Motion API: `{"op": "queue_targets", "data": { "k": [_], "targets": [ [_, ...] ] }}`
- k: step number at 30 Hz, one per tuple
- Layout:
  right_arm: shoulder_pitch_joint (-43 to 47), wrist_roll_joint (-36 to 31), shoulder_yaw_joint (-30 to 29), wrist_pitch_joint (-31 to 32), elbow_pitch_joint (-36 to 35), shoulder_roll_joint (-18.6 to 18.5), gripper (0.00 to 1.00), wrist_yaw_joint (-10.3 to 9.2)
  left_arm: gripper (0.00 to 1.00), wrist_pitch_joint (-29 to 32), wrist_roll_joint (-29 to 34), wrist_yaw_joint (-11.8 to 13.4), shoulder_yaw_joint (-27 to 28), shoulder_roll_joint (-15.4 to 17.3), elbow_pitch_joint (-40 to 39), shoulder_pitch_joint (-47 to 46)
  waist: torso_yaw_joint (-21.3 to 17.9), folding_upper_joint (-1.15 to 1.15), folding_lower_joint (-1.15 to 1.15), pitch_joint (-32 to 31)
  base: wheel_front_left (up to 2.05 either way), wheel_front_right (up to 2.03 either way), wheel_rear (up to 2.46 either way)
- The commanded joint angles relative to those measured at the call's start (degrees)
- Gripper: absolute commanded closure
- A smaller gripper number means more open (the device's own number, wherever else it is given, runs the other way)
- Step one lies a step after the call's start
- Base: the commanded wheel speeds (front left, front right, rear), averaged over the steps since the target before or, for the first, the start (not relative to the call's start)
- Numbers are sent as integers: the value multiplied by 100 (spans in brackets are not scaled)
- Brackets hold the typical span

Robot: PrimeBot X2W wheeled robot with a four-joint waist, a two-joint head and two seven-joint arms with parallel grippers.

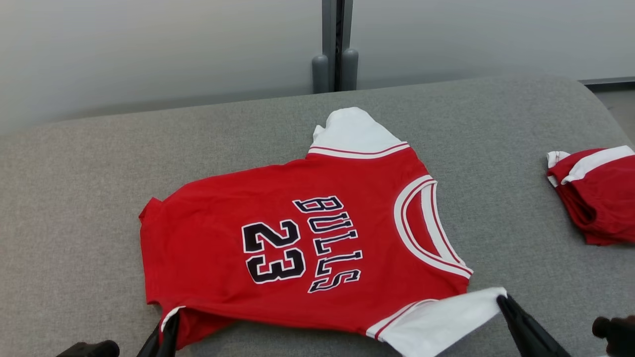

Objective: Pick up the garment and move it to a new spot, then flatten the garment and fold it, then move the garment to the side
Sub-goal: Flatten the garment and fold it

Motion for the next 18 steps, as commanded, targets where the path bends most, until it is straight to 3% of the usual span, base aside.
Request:
{"op": "queue_targets", "data": {
  "k": [1, 7, 18],
  "targets": [
    [-402, -125, -5, -138, 118, -105, 100, -1, 100, 75, 23, -104, -12, 108, 81, -303, 134, 0, 1, 356, 0, 0, 0],
    [-1257, -269, 9, -504, 585, -114, 100, -1, 100, 208, 36, -277, -8, 223, 297, -875, 322, 0, 1, 777, 0, 0, 0],
    [-2875, -310, 464, -1322, 2307, -314, 100, -1, 100, 444, -35, -746, -249, 249, 1052, -1871, 564, 0, 1, 1483, 0, 0, 0]
  ]
}}
